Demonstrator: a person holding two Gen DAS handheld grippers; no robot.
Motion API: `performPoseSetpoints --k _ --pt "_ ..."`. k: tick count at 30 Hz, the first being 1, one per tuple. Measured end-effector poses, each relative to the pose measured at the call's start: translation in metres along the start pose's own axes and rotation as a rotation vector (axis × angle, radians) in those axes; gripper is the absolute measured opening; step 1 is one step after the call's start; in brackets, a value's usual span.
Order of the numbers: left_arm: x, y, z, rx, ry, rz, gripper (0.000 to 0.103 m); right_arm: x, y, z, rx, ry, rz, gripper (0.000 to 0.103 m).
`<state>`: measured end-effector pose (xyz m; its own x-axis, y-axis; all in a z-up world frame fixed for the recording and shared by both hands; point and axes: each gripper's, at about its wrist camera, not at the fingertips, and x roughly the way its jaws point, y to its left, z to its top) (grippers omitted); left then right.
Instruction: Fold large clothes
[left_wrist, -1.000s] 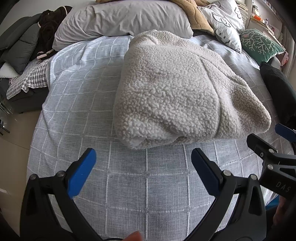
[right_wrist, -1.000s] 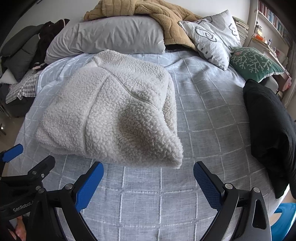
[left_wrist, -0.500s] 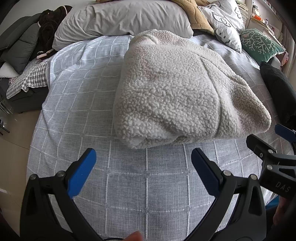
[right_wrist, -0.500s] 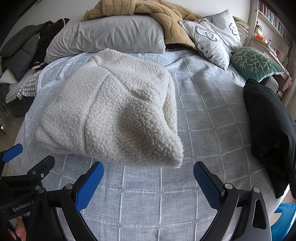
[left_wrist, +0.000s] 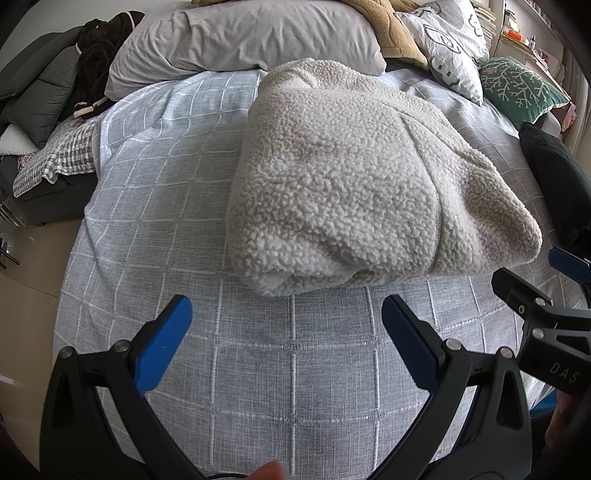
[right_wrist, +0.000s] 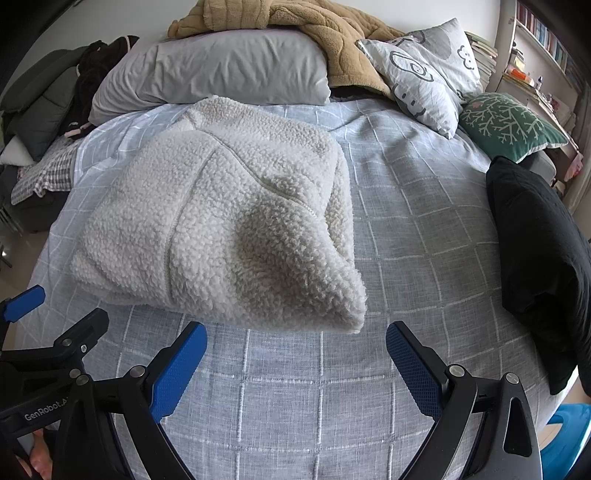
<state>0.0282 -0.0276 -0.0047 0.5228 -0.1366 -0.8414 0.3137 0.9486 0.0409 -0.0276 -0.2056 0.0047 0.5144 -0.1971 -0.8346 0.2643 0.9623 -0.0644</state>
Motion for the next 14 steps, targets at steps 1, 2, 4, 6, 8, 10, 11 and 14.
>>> performPoseSetpoints --k 1,2,4,6,8,10,11,14 --pt "0.0 0.0 0.0 0.0 0.0 0.0 0.102 -0.0001 -0.0002 0.0004 -0.001 0.0 0.0 0.099" --pt "0.0 -0.0001 0.0001 0.0 0.0 0.0 0.102 0.0 0.0 0.0003 -0.001 0.0 0.0 0.099" --pt "0.0001 -0.0002 0.0001 0.0 0.003 -0.002 0.102 -0.0001 0.0002 0.0002 -0.002 0.001 0.0 0.099" --pt "0.0009 -0.0005 -0.0011 -0.001 0.003 -0.003 0.102 0.0003 -0.0004 -0.0021 -0.002 0.0 0.0 0.099" --pt "0.0019 -0.0006 -0.002 0.001 0.006 -0.003 0.102 0.001 -0.0007 -0.0026 -0.003 0.001 -0.001 0.099" --pt "0.003 -0.0004 -0.0031 0.001 0.011 -0.008 0.102 0.0012 -0.0006 -0.0034 -0.003 0.002 -0.001 0.099" --pt "0.0036 -0.0002 -0.0035 0.002 0.012 -0.01 0.102 0.0011 -0.0004 -0.0026 -0.003 0.002 0.0 0.099" --pt "0.0042 0.0002 -0.0041 0.004 0.014 -0.01 0.102 0.0019 0.0009 -0.0035 -0.009 0.004 0.0 0.099"
